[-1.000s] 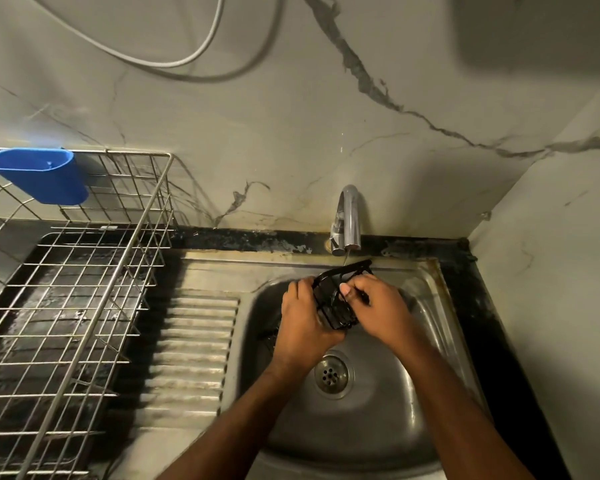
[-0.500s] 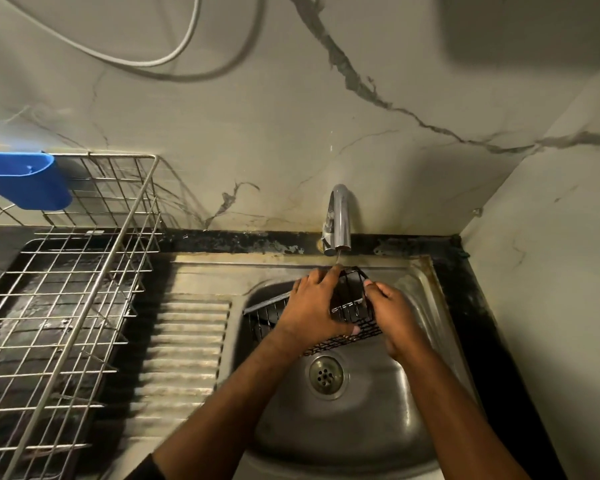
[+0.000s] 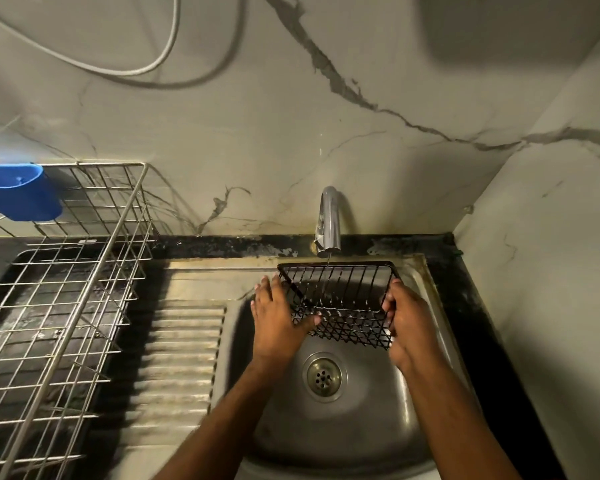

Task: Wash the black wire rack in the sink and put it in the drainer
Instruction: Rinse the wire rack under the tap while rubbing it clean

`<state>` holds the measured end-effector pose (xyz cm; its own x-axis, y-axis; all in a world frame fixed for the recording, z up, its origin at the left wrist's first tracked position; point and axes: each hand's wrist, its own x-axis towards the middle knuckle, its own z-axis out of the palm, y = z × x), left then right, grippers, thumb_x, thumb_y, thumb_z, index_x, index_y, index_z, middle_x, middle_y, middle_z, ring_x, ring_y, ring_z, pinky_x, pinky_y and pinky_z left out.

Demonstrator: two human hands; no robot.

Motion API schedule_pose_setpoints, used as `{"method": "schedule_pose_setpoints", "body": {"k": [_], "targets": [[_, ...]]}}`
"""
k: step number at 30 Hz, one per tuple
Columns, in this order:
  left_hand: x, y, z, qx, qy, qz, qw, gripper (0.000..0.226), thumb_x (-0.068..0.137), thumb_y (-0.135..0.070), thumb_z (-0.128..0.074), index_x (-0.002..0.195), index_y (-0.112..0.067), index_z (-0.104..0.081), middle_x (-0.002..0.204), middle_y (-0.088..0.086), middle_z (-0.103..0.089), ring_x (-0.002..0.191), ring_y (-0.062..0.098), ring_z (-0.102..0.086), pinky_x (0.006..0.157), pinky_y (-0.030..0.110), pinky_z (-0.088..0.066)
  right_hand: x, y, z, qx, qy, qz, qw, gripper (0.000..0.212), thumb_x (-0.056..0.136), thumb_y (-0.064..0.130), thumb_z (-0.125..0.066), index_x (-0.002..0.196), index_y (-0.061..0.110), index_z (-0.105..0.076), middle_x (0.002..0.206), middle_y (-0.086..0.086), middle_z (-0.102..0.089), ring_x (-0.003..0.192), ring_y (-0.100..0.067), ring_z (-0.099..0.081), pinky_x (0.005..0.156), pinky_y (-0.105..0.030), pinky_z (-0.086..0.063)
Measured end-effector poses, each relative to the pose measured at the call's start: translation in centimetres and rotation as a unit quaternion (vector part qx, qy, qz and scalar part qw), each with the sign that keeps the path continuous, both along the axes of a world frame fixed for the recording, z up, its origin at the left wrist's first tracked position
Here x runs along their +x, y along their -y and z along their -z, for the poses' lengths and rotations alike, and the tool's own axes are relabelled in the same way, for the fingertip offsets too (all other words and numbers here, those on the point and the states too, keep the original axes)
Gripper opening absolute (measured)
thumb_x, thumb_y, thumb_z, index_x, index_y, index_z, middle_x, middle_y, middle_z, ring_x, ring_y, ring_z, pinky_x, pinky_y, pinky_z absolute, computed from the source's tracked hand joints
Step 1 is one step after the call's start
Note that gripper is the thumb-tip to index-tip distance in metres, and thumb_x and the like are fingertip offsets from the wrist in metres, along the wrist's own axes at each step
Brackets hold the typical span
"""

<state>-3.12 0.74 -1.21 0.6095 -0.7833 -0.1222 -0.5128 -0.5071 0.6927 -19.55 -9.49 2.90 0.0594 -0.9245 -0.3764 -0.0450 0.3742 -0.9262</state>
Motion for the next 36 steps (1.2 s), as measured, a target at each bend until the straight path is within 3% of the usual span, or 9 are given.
{"method": "schedule_pose_setpoints", "body": {"k": [6, 10, 14, 19, 22, 24, 27, 32, 36], "targets": [[-0.2, -1.1, 1.0, -0.042, -0.077, -0.042, 0.995, 0.099, 0.083, -0.042, -0.081, 0.157, -0.009, -0.025, 0.162, 0.016, -0.028, 0.152, 0.031, -0.023, 0.123, 0.045, -0.027, -0.7, -0.1, -1.3, 0.019, 0.008, 0.004, 1.0, 0.041, 0.099, 0.033, -0.048, 0.06, 0.023, -0.049, 0.051, 0.008, -0.05, 0.054, -0.009, -0.035, 0.054, -0.026, -0.023], [-1.2, -1.3, 0.9, -0.064, -0.154, -0.095, 0.981, 0.102, 0.087, -0.044, -0.076, 0.16, -0.005, -0.016, 0.164, 0.019, -0.025, 0.152, 0.031, -0.023, 0.124, 0.042, -0.024, -1.1, -0.9, -2.3, 0.021, 0.019, 0.011, 1.0, 0.04, 0.1, 0.034, -0.048, 0.061, 0.023, -0.049, 0.053, 0.007, -0.05, 0.053, -0.008, -0.035, 0.052, -0.025, -0.024], [-1.7, -1.7, 0.9, -0.066, -0.278, -0.104, 0.953, 0.1, 0.08, -0.066, -0.066, 0.157, -0.015, -0.029, 0.159, 0.013, -0.041, 0.143, 0.03, -0.043, 0.117, 0.051, -0.038, -2.2, -1.4, -2.8, 0.056, 0.066, 0.039, 0.995, 0.039, 0.099, 0.035, -0.049, 0.062, 0.023, -0.05, 0.056, 0.007, -0.049, 0.052, -0.008, -0.033, 0.051, -0.027, -0.022], [-3.0, -2.0, 0.8, -0.099, -0.353, -0.052, 0.929, 0.093, 0.09, -0.053, -0.068, 0.162, -0.018, -0.02, 0.165, 0.008, -0.03, 0.146, 0.026, -0.039, 0.119, 0.043, -0.035, -3.5, -1.9, -3.9, 0.05, 0.051, 0.039, 0.997, 0.035, 0.098, 0.032, -0.049, 0.065, 0.024, -0.051, 0.06, 0.004, -0.05, 0.055, -0.009, -0.035, 0.053, -0.029, -0.024], [-3.6, -1.9, 1.1, -0.105, -0.365, -0.054, 0.923, 0.081, 0.093, -0.048, -0.067, 0.157, -0.014, -0.03, 0.155, 0.006, -0.043, 0.14, 0.022, -0.045, 0.114, 0.035, -0.038, -4.0, -2.1, -4.8, 0.024, 0.016, 0.02, 0.999, 0.032, 0.097, 0.029, -0.048, 0.066, 0.024, -0.051, 0.059, 0.004, -0.051, 0.055, -0.009, -0.035, 0.055, -0.03, -0.025], [-4.0, -1.8, 1.0, -0.099, -0.358, -0.052, 0.927, 0.057, 0.092, -0.047, -0.065, 0.14, -0.02, -0.047, 0.136, 0.001, -0.059, 0.125, 0.017, -0.056, 0.102, 0.031, -0.043, -4.2, -2.2, -5.3, -0.005, -0.003, -0.001, 1.0, 0.033, 0.099, 0.028, -0.048, 0.067, 0.02, -0.053, 0.061, 0.002, -0.051, 0.054, -0.009, -0.036, 0.055, -0.029, -0.027], [-4.4, -1.5, 0.7, -0.084, -0.362, -0.046, 0.927, 0.027, 0.098, -0.039, -0.063, 0.118, -0.026, -0.05, 0.107, -0.012, -0.062, 0.103, 0.007, -0.06, 0.092, 0.029, -0.042, -3.9, -2.2, -5.7, -0.052, -0.036, -0.056, 0.996, 0.035, 0.101, 0.033, -0.049, 0.08, 0.009, -0.063, 0.068, 0.0, -0.057, 0.06, -0.008, -0.044, 0.057, -0.026, -0.033], [-4.4, -1.5, 0.4, -0.089, -0.349, -0.014, 0.933, 0.034, 0.098, -0.029, -0.067, 0.128, -0.015, -0.06, 0.12, -0.003, -0.069, 0.116, 0.014, -0.065, 0.09, 0.022, -0.049, -1.4, -1.5, -6.1, -0.119, -0.096, -0.178, 0.972, 0.021, 0.099, 0.026, -0.057, 0.095, 0.009, -0.069, 0.087, 0.002, -0.07, 0.078, -0.006, -0.061, 0.068, -0.021, -0.044], [-4.0, -2.3, 0.1, -0.094, -0.36, 0.012, 0.928, 0.038, 0.097, -0.025, -0.068, 0.133, -0.028, -0.056, 0.128, -0.006, -0.068, 0.115, 0.006, -0.064, 0.091, 0.016, -0.053, 0.8, -0.3, -5.9, -0.154, -0.155, -0.223, 0.95, 0.019, 0.093, 0.014, -0.065, 0.111, 0.014, -0.07, 0.103, 0.005, -0.072, 0.098, -0.006, -0.065, 0.087, -0.024, -0.051]]}}
